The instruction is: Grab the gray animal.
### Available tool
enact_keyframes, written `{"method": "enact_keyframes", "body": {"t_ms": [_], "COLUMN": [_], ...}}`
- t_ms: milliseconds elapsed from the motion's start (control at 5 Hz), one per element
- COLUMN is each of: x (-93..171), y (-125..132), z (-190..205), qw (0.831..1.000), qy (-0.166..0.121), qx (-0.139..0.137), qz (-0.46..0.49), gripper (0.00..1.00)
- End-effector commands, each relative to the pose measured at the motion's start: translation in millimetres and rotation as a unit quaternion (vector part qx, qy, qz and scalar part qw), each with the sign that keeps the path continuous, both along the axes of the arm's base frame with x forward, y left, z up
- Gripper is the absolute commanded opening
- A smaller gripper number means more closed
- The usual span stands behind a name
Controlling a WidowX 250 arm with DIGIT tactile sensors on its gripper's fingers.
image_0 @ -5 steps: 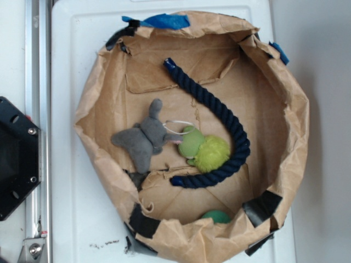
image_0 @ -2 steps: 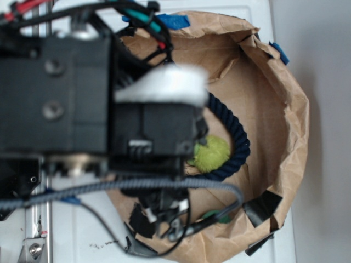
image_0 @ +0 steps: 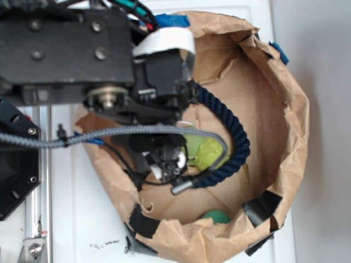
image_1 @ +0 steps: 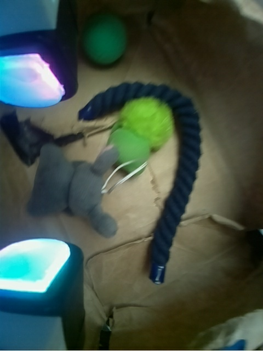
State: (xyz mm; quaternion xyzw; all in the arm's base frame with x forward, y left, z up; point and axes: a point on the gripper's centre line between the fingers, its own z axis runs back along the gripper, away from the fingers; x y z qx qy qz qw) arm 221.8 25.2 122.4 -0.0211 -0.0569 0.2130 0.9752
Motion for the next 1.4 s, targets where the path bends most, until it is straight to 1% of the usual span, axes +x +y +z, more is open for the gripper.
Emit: {"method": "enact_keyframes", "body": {"t_ms": [0,200,400,600,800,1200], "x": [5.1,-0.7,-3.3,-4.5,-3.8,-2.4], "y": [26.5,29.0,25.9,23.8,23.3,21.8], "z": [-30.1,-47.1,-79.7,-86.6,-86.0,-88.5], "qw": [0.999,0.999,1.000,0.999,0.999,0.999], "qy": [-0.005,0.005,0.008,0.004,-0.001,-0.001], "qx": [0.042,0.047,0.024,0.034,0.035,0.038], "qz": [0.017,0.009,0.005,0.001,0.003,-0.001], "gripper": [1.00,1.00,1.00,0.37,0.00,0.00]}}
